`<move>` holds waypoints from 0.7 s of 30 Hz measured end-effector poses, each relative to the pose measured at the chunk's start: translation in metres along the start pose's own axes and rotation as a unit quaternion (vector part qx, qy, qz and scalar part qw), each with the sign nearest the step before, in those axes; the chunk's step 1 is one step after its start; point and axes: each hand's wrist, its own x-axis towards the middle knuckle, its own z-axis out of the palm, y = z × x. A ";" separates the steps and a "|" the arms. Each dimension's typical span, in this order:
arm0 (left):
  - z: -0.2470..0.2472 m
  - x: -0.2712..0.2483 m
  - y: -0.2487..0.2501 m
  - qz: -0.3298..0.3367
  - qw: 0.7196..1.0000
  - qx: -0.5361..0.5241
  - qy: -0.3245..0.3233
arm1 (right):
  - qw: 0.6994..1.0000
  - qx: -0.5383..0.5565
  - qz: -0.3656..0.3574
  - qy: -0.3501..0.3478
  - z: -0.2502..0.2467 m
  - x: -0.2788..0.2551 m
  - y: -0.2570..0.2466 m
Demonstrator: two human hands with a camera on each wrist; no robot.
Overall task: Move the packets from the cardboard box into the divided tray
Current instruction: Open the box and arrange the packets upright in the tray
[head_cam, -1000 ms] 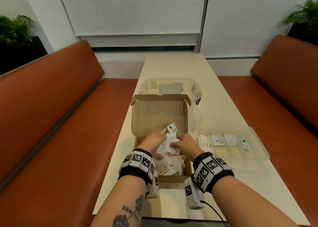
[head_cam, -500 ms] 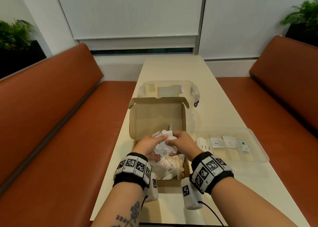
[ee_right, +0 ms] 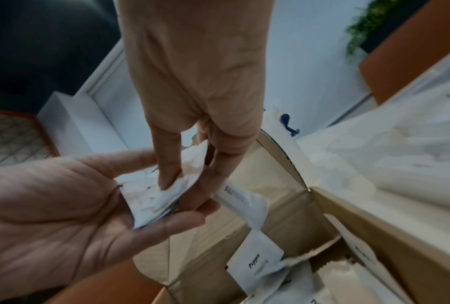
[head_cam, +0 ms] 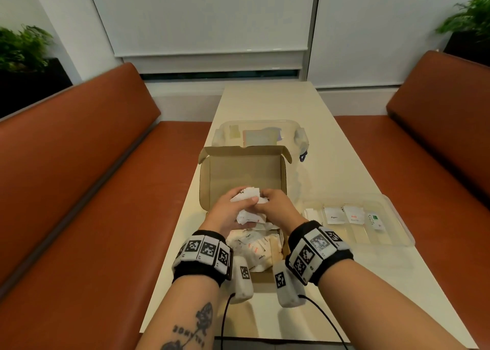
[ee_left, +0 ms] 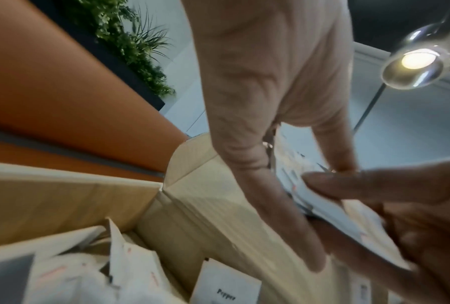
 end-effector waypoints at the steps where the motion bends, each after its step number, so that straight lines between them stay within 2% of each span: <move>1: 0.000 0.000 -0.002 0.005 1.000 -0.003 0.005 | 1.000 0.003 0.003 -0.007 0.000 0.000 0.000; 4: 0.001 0.000 -0.008 0.013 1.000 -0.008 0.022 | 0.999 0.004 0.037 -0.033 0.000 0.000 0.002; 8: -0.002 0.002 -0.014 0.004 0.999 -0.024 0.029 | 0.991 0.080 0.100 -0.040 -0.001 -0.003 0.004; 15: -0.004 0.010 -0.019 0.010 0.997 -0.040 0.070 | 0.989 0.101 0.100 -0.050 -0.011 -0.005 0.011; 18: -0.007 0.013 -0.017 0.011 0.995 -0.058 0.074 | 0.987 0.111 0.114 -0.010 -0.014 -0.003 0.015; 21: -0.010 0.012 -0.013 -0.001 0.996 -0.077 0.036 | 0.990 0.093 0.103 0.038 -0.016 0.000 0.018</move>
